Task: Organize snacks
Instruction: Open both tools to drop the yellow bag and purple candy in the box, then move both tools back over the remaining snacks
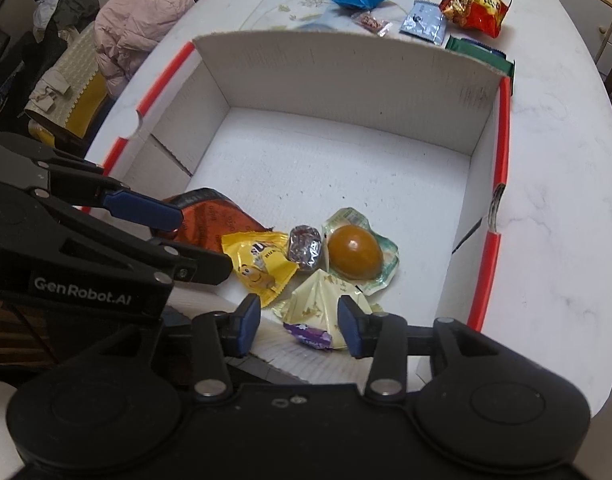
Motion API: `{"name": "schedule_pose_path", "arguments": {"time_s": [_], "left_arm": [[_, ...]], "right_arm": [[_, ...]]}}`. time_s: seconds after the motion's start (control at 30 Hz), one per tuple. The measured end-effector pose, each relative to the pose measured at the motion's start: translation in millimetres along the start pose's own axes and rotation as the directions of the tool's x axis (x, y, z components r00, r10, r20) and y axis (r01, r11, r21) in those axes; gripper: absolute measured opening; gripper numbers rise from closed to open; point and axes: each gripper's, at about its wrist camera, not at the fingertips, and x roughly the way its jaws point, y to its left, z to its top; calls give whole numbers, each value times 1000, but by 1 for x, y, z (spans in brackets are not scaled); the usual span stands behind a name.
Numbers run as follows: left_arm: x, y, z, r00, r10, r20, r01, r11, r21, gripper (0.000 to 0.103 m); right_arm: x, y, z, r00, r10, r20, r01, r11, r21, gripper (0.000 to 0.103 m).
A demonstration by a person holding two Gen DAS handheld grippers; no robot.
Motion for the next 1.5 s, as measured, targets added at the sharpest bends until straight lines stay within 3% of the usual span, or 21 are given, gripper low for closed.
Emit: {"name": "schedule_pose_path", "arguments": {"time_s": [0.3,0.57,1.03,1.27,1.5], "left_arm": [[-38,0,2,994,30,106,-32,999,14,57],[-77,4,11,976,70,206,-72,997,-2,63],[-117,11,45,935,114,336,-119,993,-5,76],[-120,21,73,927,125,354,-127,992,-16,82],[-109,38,112,933,134,333,-125,991,-48,84]], "right_arm": [[-33,3,6,997,11,81,-13,1000,18,64],[-65,5,21,986,9,166,-9,1000,0,77],[-99,12,71,958,2,287,20,997,-71,87],[-94,6,99,953,-8,302,36,996,-87,95],[-81,-6,129,957,-24,291,54,994,-98,98]]}}
